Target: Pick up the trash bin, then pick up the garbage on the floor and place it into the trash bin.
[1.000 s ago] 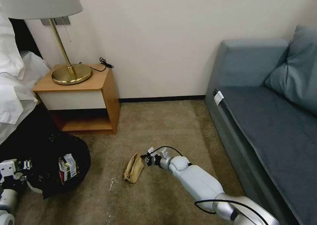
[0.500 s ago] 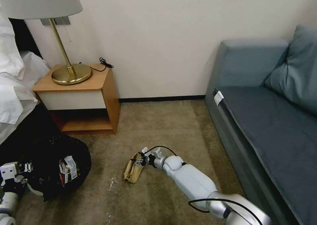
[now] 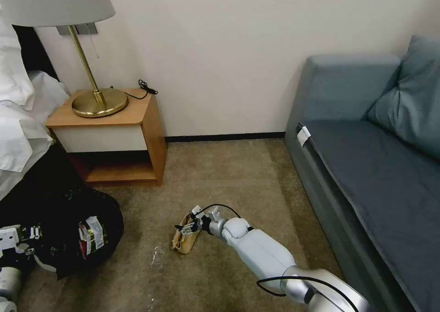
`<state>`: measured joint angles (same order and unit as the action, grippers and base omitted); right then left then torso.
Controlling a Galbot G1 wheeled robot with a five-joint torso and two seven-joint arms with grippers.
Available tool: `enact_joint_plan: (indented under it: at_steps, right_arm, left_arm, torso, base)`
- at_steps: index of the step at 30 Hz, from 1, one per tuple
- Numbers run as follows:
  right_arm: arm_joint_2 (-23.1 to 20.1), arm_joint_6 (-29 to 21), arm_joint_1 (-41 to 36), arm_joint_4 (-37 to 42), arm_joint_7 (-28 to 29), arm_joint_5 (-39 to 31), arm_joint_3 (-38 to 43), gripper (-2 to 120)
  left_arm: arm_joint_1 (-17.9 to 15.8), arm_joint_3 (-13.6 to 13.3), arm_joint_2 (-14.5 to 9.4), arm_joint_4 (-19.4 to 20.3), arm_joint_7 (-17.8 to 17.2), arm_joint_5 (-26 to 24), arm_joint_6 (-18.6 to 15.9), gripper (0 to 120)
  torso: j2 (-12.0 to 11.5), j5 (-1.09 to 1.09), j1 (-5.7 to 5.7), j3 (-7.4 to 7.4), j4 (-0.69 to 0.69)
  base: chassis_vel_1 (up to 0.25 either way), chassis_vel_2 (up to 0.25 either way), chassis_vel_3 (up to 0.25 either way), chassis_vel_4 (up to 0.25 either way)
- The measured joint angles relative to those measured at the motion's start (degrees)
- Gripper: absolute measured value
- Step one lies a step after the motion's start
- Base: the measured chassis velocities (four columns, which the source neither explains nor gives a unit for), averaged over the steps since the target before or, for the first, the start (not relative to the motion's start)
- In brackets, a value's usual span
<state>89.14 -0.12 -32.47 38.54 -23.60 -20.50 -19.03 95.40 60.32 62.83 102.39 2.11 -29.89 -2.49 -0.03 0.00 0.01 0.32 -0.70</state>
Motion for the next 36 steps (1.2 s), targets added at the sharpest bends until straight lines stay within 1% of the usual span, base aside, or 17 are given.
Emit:
enact_joint_plan:
  at_steps: [21,30,36]
  right_arm:
    - [0.14,0.23,-0.9,-1.11,0.49,2.03,1.17,100]
    - [1.89,0.36,-0.45,-3.91,0.26,3.68,2.16,100]
    - [3.05,1.26,-0.09,-6.35,0.34,6.42,3.71,100]
  left_arm:
    - [0.16,-0.82,0.11,0.4,0.26,0.46,0.33,4]
    - [0.07,-1.23,0.09,0.49,0.31,0.48,0.31,4]
    - [0.12,-1.38,0.08,0.84,0.39,0.48,0.46,4]
  torso:
    - [0.0,0.0,0.0,0.0,0.0]
    - [0.0,0.0,0.0,0.0,0.0]
    - [0.0,0.01,0.0,0.0,0.01]
  base:
    - [0.0,0.0,0.0,0.0]
    - [0.0,0.0,0.0,0.0]
    - [0.0,0.0,0.0,0.0]
